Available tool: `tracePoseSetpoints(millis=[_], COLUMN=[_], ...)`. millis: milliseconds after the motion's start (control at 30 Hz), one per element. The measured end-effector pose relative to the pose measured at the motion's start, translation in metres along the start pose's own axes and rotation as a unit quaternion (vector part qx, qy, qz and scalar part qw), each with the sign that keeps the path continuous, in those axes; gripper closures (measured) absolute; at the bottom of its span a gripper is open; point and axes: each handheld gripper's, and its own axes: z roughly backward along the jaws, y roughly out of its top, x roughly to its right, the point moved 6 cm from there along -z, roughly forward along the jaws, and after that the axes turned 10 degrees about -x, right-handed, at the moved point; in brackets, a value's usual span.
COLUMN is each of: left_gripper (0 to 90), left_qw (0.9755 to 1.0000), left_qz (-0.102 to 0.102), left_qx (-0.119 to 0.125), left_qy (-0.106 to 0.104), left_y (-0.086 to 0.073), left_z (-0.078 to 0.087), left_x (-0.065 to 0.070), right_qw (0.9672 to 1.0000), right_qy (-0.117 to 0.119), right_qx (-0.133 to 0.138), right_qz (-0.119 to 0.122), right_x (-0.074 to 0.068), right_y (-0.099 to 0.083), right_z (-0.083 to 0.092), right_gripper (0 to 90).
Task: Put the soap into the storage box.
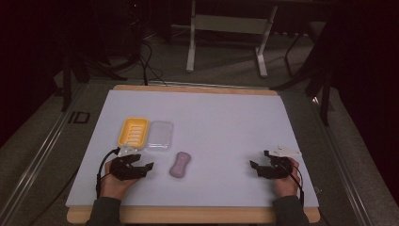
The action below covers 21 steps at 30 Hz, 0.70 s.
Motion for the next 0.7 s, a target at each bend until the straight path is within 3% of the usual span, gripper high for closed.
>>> tracePoseSetpoints(millis=[100,233,700], left_gripper=[33.8,35.5,37.1], left_qw=[0.9998,0.9998,0.9993], left_qz=[0.001,-0.002,-0.022], left_qx=[-0.015,-0.014,-0.019], left_qy=[0.009,0.012,0.023], left_y=[0.001,0.006,0.019], left_z=[0.003,0.010,0.018], left_x=[0.000,-0.001,0.005], right_qw=[0.9996,0.9984,0.9984], right_qy=[-0.004,-0.003,-0.003], right_qx=[0.028,0.055,0.056], right_qz=[0.000,-0.008,-0.008], right_x=[0.000,0.001,0.001], right_y=[0.000,0.000,0.000], right_z=[0.005,0.010,0.010], right_gripper=[19.3,16.8,16.9])
